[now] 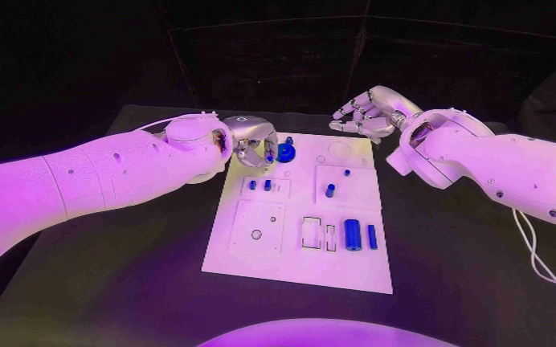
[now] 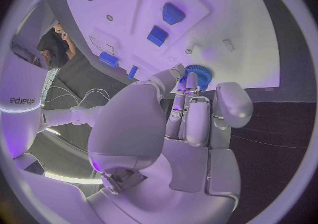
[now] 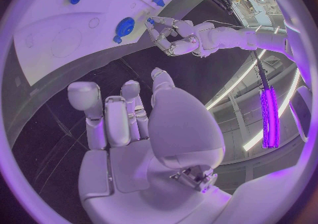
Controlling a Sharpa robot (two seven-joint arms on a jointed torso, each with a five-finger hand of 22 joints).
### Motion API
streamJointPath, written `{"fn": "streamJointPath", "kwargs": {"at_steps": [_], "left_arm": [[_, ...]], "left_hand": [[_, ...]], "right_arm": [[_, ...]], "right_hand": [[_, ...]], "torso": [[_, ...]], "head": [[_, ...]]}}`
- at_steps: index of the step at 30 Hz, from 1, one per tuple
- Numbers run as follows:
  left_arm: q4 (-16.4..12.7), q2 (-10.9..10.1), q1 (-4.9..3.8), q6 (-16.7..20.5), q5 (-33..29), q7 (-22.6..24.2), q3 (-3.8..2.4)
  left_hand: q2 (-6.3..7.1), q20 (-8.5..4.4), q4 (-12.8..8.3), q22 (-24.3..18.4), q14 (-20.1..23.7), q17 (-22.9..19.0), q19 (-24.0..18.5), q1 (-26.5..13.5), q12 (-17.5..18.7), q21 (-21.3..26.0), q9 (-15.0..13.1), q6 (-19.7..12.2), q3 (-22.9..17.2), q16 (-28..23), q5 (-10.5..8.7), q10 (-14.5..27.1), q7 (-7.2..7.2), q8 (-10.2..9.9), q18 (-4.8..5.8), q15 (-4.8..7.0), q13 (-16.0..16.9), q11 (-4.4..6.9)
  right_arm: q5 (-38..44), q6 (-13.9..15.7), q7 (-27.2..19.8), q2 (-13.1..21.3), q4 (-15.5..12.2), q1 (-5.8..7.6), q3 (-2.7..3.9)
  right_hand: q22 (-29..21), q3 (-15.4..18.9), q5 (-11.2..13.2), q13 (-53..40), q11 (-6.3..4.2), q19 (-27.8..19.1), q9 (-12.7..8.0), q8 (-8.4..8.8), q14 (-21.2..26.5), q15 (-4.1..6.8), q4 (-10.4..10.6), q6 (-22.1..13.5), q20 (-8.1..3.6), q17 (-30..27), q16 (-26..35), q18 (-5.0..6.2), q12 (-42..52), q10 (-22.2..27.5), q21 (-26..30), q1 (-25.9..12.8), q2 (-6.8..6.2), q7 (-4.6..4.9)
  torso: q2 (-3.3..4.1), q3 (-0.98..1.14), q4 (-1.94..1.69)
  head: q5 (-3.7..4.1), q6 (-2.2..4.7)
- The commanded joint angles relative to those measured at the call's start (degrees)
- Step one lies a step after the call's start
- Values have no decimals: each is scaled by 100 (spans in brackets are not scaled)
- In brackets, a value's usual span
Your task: Assemble the parts on the task board
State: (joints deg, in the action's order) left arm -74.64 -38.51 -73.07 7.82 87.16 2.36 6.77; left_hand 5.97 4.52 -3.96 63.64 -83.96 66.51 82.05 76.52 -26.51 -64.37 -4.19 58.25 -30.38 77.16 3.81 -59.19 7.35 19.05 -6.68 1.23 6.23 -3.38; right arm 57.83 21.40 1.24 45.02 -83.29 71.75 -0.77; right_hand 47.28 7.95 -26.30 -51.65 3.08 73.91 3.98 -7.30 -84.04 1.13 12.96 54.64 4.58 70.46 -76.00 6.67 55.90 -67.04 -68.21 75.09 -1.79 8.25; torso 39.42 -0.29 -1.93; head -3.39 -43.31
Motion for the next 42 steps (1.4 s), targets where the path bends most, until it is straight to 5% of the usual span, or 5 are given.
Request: {"fn": "streamJointPath", "kwargs": {"at_steps": [1, 42], "left_arm": [[4, -23, -8, -158, -50, -104, -5], [134, 22, 62, -461, -54, -38, 2]], "left_hand": [[-17, -16, 9, 5, -154, -8, 37, -56, 35, -24, -1, 29, -17, -23, -11, -44, -4, -33, 71, 9, -9, -11], [26, -14, 29, 20, -149, -50, 32, -132, 94, -31, 7, 63, 5, -40, -43, -92, -15, -74, 72, 11, -33, -6]], "right_arm": [[-13, -13, -52, -11, 3, 9, 4], [-13, -32, -51, -30, 13, 8, 3]], "right_hand": [[-1, 12, -22, -2, 12, -43, -5, -12, -177, 20, 26, -46, 3, 2, 25, 91, -7, 42, 22, 15, 65, -3], [-7, 11, -24, -1, 14, -46, -4, -16, -176, 18, 35, -46, 5, 2, 27, 91, -5, 46, 27, 19, 79, -2]], "torso": [[4, 2, 10], [11, 7, 15]], "head": [[-18, -4], [-37, -40]]}}
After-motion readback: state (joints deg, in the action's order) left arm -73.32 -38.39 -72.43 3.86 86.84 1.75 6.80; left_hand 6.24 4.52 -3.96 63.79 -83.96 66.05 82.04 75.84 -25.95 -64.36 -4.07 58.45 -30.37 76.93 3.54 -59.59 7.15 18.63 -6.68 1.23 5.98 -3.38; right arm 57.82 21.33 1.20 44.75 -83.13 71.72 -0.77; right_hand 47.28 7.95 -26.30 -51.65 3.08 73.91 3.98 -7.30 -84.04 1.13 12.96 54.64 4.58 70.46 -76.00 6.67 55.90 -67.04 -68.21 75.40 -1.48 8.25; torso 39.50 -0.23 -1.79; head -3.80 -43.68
